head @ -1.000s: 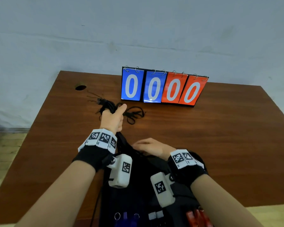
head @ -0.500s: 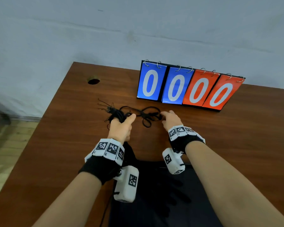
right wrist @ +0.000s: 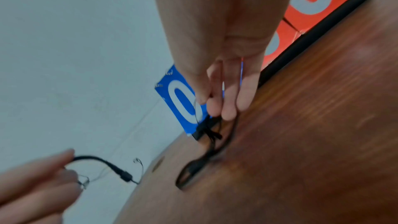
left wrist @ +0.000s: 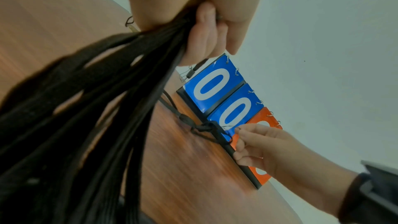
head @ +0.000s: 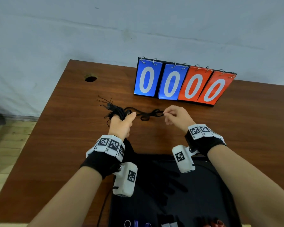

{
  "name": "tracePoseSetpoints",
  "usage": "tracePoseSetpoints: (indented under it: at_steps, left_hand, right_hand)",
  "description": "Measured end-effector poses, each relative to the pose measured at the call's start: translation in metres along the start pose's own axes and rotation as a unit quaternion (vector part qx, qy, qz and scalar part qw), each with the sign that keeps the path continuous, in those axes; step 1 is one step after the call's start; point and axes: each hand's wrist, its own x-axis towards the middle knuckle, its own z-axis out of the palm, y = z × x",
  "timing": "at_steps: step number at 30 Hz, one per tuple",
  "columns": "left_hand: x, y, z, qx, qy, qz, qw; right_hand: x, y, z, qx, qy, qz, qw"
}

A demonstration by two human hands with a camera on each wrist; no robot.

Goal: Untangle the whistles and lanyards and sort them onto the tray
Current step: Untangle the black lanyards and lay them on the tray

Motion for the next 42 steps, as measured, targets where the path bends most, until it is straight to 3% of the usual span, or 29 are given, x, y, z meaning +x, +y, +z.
tracePoseSetpoints:
  at_steps: [3, 7, 11, 14, 18, 23, 25, 27, 31, 33, 37, 42]
  left_hand:
    - [-0.013, 0.006, 0.008, 0.038, -0.005, 0.039, 0.999]
    - [-0.034, 0.019, 0.025, 0.122, -0.074, 0.117, 0.983]
    - [-0.04, 0.019, 0.035, 0.16, -0.113, 0.14, 0.971]
    - [-0.044, 0.019, 0.036, 0.115, -0.117, 0.14, 0.976]
    - [-0.048, 0.025, 0.031, 0.088, -0.105, 0.115, 0.984]
    - [-0.052, 0.024, 0.023, 0.194, -0.079, 0.074, 0.975]
    - [-0.053, 0.02, 0.021, 0.208, -0.076, 0.042, 0.974]
    - [-0.056, 0.02, 0.021, 0.194, -0.079, 0.036, 0.977]
    - [-0.068, 0.036, 0.028, 0.163, -0.058, 0.141, 0.975]
    - [-0.069, 0.041, 0.03, 0.102, -0.016, 0.175, 0.979]
    - [-0.073, 0.047, 0.036, 0.104, -0.063, 0.197, 0.973]
    - [-0.079, 0.039, 0.04, 0.083, -0.125, 0.152, 0.977]
  right_hand:
    - [-0.019, -0.017, -0.012, 0.059, -0.044, -0.032, 0.997]
    - [-0.038, -0.052, -0.019, 0.103, -0.079, -0.072, 0.989]
    - [-0.054, -0.079, -0.029, 0.172, -0.092, -0.107, 0.975]
    - [-0.059, -0.09, -0.041, 0.271, -0.007, -0.117, 0.955]
    - [-0.057, -0.093, -0.06, 0.425, 0.167, -0.096, 0.885]
    - [-0.058, -0.094, -0.076, 0.54, 0.281, -0.086, 0.789]
    - [-0.056, -0.091, -0.081, 0.559, 0.31, -0.076, 0.765]
    - [-0.056, -0.089, -0.08, 0.543, 0.299, -0.064, 0.782]
    - [-0.069, -0.092, -0.064, 0.376, 0.149, -0.072, 0.911]
    - [-0.078, -0.096, -0.055, 0.303, 0.064, -0.092, 0.946]
    - [-0.091, -0.106, -0.048, 0.215, -0.027, -0.12, 0.969]
    - [-0.099, -0.121, -0.052, 0.274, -0.013, -0.137, 0.952]
